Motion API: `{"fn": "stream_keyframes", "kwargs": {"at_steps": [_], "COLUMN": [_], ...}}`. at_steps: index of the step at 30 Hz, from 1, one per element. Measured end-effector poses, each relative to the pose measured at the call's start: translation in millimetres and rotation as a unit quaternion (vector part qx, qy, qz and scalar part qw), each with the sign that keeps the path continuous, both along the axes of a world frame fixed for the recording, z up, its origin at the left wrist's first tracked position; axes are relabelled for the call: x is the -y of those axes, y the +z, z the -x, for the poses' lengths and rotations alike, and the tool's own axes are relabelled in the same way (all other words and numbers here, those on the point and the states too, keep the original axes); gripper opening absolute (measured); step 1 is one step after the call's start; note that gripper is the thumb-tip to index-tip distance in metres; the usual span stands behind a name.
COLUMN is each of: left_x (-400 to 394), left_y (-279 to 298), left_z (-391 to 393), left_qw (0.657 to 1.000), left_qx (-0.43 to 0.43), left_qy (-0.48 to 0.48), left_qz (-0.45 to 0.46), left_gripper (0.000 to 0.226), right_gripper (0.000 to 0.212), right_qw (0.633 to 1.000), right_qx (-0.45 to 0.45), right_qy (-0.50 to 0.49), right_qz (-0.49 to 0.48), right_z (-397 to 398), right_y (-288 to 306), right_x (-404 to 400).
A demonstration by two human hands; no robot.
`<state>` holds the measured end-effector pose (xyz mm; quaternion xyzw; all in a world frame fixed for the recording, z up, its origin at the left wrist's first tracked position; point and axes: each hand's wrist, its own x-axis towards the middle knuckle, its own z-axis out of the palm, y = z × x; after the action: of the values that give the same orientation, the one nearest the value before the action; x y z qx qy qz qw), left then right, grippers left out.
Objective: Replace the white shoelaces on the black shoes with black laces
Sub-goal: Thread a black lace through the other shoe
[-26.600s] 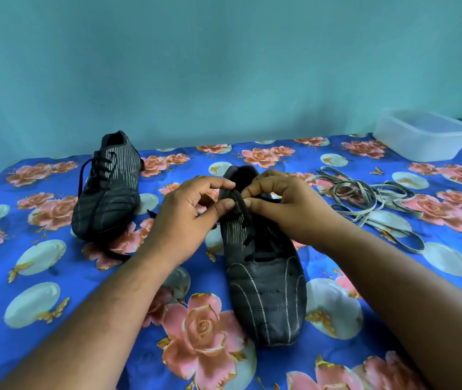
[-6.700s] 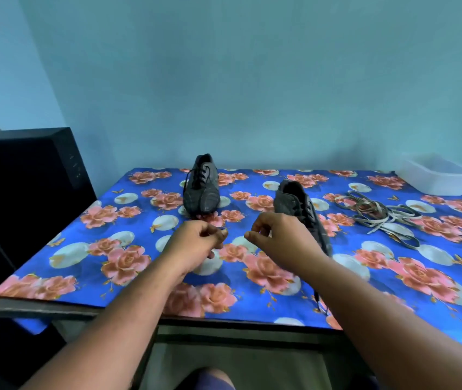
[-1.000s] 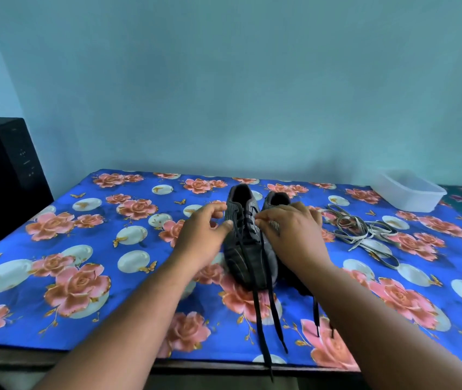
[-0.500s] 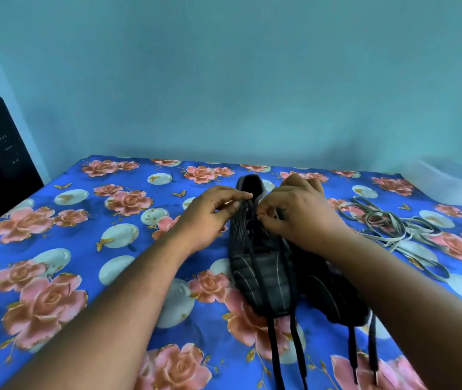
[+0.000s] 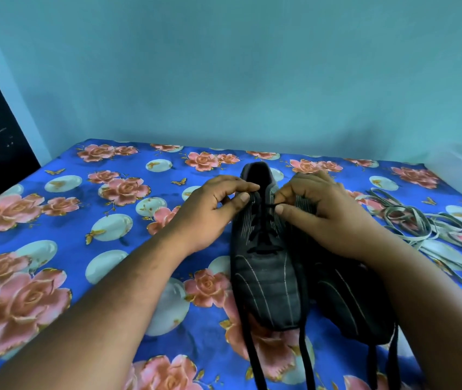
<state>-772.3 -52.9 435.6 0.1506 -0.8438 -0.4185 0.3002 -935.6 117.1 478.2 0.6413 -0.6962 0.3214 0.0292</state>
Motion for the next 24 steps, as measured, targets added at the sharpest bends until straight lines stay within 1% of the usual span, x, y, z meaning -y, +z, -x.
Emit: {"fn": "stream_keyframes", "kwargs": {"at_steps": [3,5,7,9,11,12,13,14,15,16,17,18,19,21,23,24], "left_x": [0.0,-0.7,-2.0,-4.3,-5.7,-6.1,-6.1,-6.5,-6.8,-7.5,-8.3,-9.7,-10.8,-11.7,-11.9,-12.5], "left_y": [-0.1,0.7,1.6,2.2,2.6,2.8,2.9,2.9,2.7,2.2,1.6,1.5,1.3,2.1,3.1,3.5], "left_z": [-0.3,-0.9,-1.7,-2.1,-3.1,-4.0,-4.7,-5.4,-5.8,-5.8,-5.6,-5.3,-5.1,-4.9,-5.8,-6.1], "left_qw": [1.0,1.0,1.0,0.999,1.0,1.0,1.0,0.999,0.999,0.999,0.999,0.998,0.997,0.995,0.995,0.995], "left_qx": [-0.001,-0.005,-0.005,0.0,0.004,0.007,0.01,0.012,0.013,0.013,0.013,0.015,0.019,0.025,0.023,0.022], "left_qy": [-0.003,-0.003,0.0,0.006,0.007,0.005,0.005,0.006,0.005,0.003,0.001,0.001,0.005,0.014,0.015,0.014], "left_qz": [0.008,0.017,0.028,0.032,0.027,0.026,0.028,0.033,0.038,0.042,0.048,0.059,0.073,0.095,0.094,0.091], "left_gripper": [0.024,0.024,0.024,0.024,0.027,0.029,0.03,0.032,0.033,0.033,0.034,0.034,0.034,0.033,0.033,0.033], "right_gripper": [0.008,0.012,0.025,0.037,0.033,0.026,0.017,0.011,0.011,0.013,0.016,0.021,0.027,0.031,0.028,0.025], "right_qw": [1.0,1.0,0.999,0.996,0.993,0.995,0.998,1.0,0.992,0.976,0.961,0.96,0.97,0.992,0.996,0.996], "right_qx": [-0.003,0.008,0.015,-0.03,-0.078,-0.075,-0.045,0.017,0.105,0.197,0.258,0.267,0.235,0.116,-0.005,-0.03], "right_qy": [0.005,0.0,-0.03,-0.078,-0.085,-0.065,-0.029,0.018,0.064,0.093,0.097,0.081,0.049,-0.033,-0.086,-0.085], "right_qz": [-0.013,-0.011,0.0,0.004,0.013,0.018,0.021,0.017,0.003,-0.014,-0.024,-0.027,-0.028,-0.03,-0.027,-0.021], "right_z": [1.0,-0.1,-1.6,-4.2,-8.3,-9.3,-9.3,-9.2,-9.9,-10.7,-12.0,-14.5,-16.9,-18.7,-21.8,-22.4], "right_y": [-1.4,-1.4,-2.4,-4.8,-4.2,-2.4,-0.1,2.7,6.7,10.0,12.9,14.3,14.2,11.4,12.1,12.9], "right_x": [-1.5,-0.8,1.7,4.5,5.0,3.9,1.9,-1.2,-4.8,-8.1,-10.5,-11.2,-10.2,-6.0,-4.0,-4.5]}}
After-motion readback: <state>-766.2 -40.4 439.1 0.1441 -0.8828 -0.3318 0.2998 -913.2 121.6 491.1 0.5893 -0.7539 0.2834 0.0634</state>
